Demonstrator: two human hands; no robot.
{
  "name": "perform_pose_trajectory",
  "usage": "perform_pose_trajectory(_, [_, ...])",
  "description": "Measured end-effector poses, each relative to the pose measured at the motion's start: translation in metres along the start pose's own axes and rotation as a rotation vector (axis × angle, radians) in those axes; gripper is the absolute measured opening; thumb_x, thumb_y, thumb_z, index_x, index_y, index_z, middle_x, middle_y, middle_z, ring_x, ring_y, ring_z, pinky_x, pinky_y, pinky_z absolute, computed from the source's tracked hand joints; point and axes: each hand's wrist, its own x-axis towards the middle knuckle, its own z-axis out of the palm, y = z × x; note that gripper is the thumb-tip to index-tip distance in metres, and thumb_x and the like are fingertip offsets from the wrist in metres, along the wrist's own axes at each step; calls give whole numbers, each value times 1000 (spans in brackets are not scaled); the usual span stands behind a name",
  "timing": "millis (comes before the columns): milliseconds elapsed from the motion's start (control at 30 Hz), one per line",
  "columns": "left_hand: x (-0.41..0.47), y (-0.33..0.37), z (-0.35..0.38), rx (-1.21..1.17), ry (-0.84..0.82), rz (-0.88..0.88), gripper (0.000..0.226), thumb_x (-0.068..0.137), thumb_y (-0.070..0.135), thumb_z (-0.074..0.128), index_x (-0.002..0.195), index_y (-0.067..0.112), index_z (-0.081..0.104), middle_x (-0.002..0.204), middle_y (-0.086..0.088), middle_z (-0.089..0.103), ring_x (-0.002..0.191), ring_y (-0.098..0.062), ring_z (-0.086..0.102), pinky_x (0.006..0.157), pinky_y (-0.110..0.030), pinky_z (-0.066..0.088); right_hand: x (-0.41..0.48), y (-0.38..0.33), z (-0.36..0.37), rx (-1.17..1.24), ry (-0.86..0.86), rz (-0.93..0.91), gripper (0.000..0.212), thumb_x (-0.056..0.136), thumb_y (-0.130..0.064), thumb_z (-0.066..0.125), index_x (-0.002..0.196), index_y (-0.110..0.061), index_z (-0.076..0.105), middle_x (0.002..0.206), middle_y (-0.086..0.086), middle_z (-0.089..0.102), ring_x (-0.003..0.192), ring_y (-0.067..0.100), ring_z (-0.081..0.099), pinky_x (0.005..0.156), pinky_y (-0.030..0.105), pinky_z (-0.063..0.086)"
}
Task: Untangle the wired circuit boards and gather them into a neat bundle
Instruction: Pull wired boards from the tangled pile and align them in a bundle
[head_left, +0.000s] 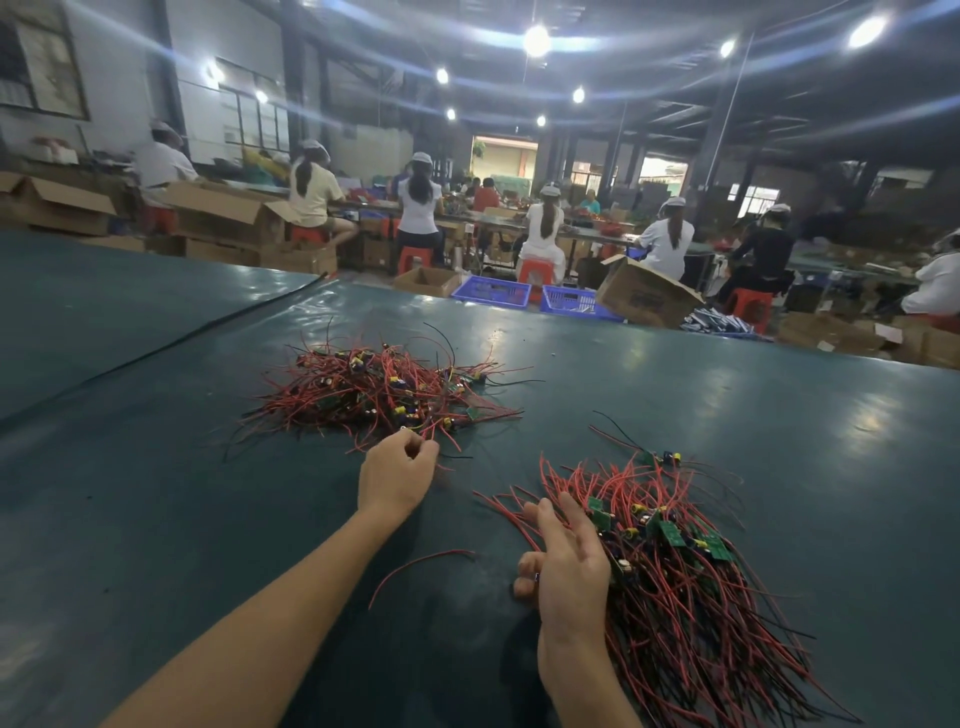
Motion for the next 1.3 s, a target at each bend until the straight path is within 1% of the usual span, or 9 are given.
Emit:
perform_pose_trajectory(267, [-62, 21, -16, -411, -94, -24, 29, 93, 10, 48, 64, 6, 55, 62, -6, 56, 60, -14, 52, 66, -32, 42, -7, 1, 5, -121, -135, 5, 18, 94, -22, 63, 111, -24, 62, 100, -1, 71, 50, 7, 57, 39, 22, 42])
perform_pose_trajectory(467, [-102, 26, -25, -366, -361, 294, 16, 75, 13, 51, 69, 3, 61, 62, -6, 59, 59, -15, 52, 59, -32, 44, -16, 6, 11, -260, -326, -39, 24, 99, -19, 54, 121, -26, 58, 88, -7, 76, 86, 9, 72, 62, 28, 59])
perform_pose_trajectory(600, [-106, 25, -25, -382, -503, 400, 19, 77, 17, 51, 68, 4, 61, 62, -7, 59, 58, -17, 50, 56, -32, 41, -17, 4, 9, -320, -314, -136, 23, 97, -16, 57, 86, -20, 77, 84, 0, 76, 83, 9, 71, 69, 17, 54])
perform_pose_trajectory(733, [-95, 17, -28, -364, -285, 301, 37, 90, 33, 53, 61, 9, 53, 56, 0, 52, 52, -8, 46, 53, -21, 36, -17, 4, 6, -327, -250, -218, 31, 95, -23, 60, 70, -29, 78, 72, 4, 73, 61, 12, 65, 60, 13, 48])
perform_pose_trajectory(867, [-81, 10, -30, -152, -168, 150, 21, 95, 22, 56, 77, 16, 65, 69, -3, 68, 59, -15, 61, 60, -29, 49, -12, 8, 4, -265, -195, -264, 31, 96, -21, 59, 71, -25, 79, 80, 24, 68, 78, 39, 61, 70, 41, 54])
perform_pose_trajectory(933, [-81, 11, -29, -266, -315, 24, 25, 99, 26, 50, 86, 14, 68, 73, -4, 72, 58, -17, 65, 57, -31, 50, -14, 6, 3, -278, -221, -338, 32, 95, -20, 59, 70, -26, 79, 75, 21, 68, 66, 35, 60, 65, 24, 50])
perform_pose_trajectory(1000, [-83, 16, -27, -425, -422, -99, 35, 101, 33, 44, 95, 10, 69, 79, -8, 74, 60, -18, 67, 51, -26, 48, -20, 4, 3, -346, -288, -441, 32, 95, -17, 59, 70, -23, 78, 66, 6, 70, 58, 10, 62, 60, 11, 45])
perform_pose_trajectory(1133, [-84, 27, -26, -784, -417, -362, 43, 89, 44, 53, 98, 5, 69, 88, -15, 75, 70, -22, 69, 56, -27, 54, -23, 5, 3, -518, -369, -681, 22, 93, -13, 63, 79, -18, 79, 75, -11, 72, 73, 6, 68, 65, 18, 51])
perform_pose_trajectory(1300, [-81, 33, -35, -1109, -430, -472, 33, 72, 31, 69, 90, 4, 69, 75, -7, 72, 56, -12, 66, 49, -23, 54, -26, 2, 2, -619, -355, -875, 32, 92, -29, 59, 70, -12, 75, 66, -11, 67, 60, 5, 62, 52, 27, 49])
